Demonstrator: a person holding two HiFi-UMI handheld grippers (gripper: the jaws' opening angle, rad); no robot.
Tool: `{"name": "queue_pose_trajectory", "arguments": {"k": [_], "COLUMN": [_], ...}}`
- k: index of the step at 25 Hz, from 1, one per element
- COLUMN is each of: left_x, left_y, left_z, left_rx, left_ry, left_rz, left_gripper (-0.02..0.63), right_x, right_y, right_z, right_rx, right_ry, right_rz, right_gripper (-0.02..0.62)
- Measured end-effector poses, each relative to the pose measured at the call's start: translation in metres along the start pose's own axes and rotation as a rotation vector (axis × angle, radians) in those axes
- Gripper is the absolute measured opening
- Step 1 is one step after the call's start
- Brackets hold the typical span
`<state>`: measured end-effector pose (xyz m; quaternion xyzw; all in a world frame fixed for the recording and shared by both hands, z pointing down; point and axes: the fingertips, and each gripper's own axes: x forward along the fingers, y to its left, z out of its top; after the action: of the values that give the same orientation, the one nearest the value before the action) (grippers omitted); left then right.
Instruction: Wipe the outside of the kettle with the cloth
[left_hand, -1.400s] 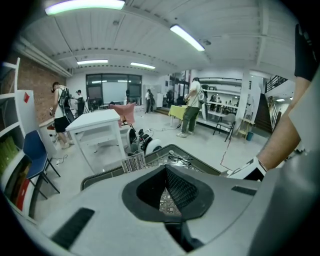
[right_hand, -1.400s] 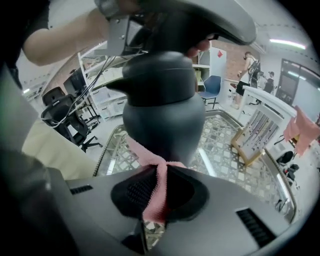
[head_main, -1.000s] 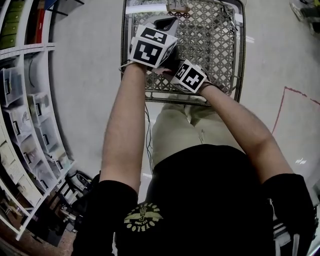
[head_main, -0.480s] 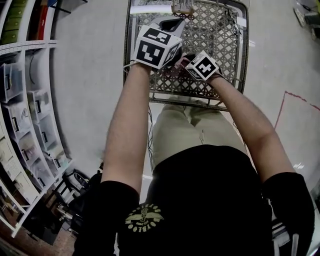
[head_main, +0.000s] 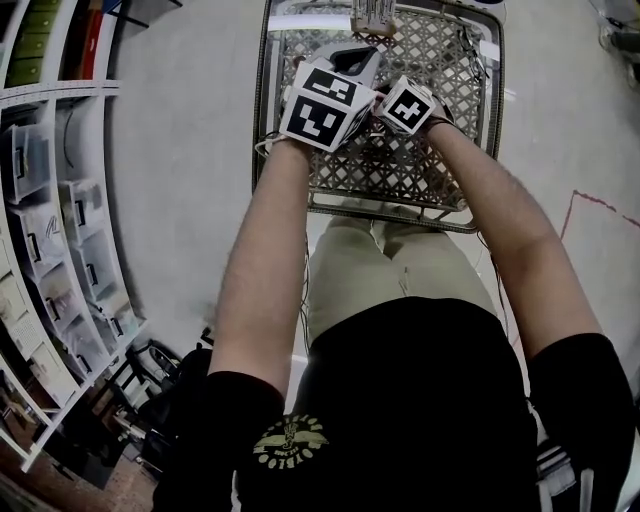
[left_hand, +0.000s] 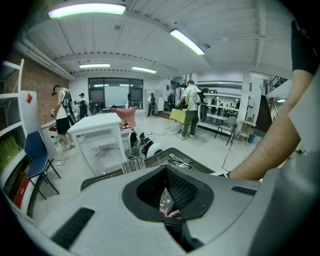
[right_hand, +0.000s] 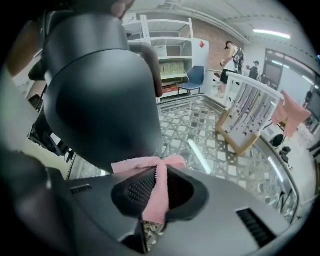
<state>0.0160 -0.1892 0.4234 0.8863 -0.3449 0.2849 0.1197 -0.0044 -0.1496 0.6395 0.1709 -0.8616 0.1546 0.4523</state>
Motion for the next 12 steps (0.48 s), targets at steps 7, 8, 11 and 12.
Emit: {"name": "queue_pose_trajectory", "arguments": {"k": [7,8,11,12], "left_x": [0.0,0.0,0.001,0.001], "left_y": [0.001,0.002,0.001,0.001], "left_z": [0.0,0.0,0.0,0.0], "left_rx": [-0.016,-0.021,-0.018,-0.017], "left_ry": [-0.013,-0.011,0.0,0.0], "left_rz": [0.002,-0.001,-0.008,-0.008], "left_gripper": [0.006,0.006,0.006,0.006], "right_x": [-0.002,-0.003,-0.009,-0.012], "right_y": [0.002,0.008,0.037,0.049], "right_z": [0.0,-0.004,-0.017,-0.019], "right_rx": [-0.024,-0.024,-0.016,-0.009], "right_ry": [-0.004,-0.004,-0.004,-0.011], "right_rz": [0.055,0.069,0.123,0.142], "right_gripper": [0.043,0.043,0.043,0.043]}}
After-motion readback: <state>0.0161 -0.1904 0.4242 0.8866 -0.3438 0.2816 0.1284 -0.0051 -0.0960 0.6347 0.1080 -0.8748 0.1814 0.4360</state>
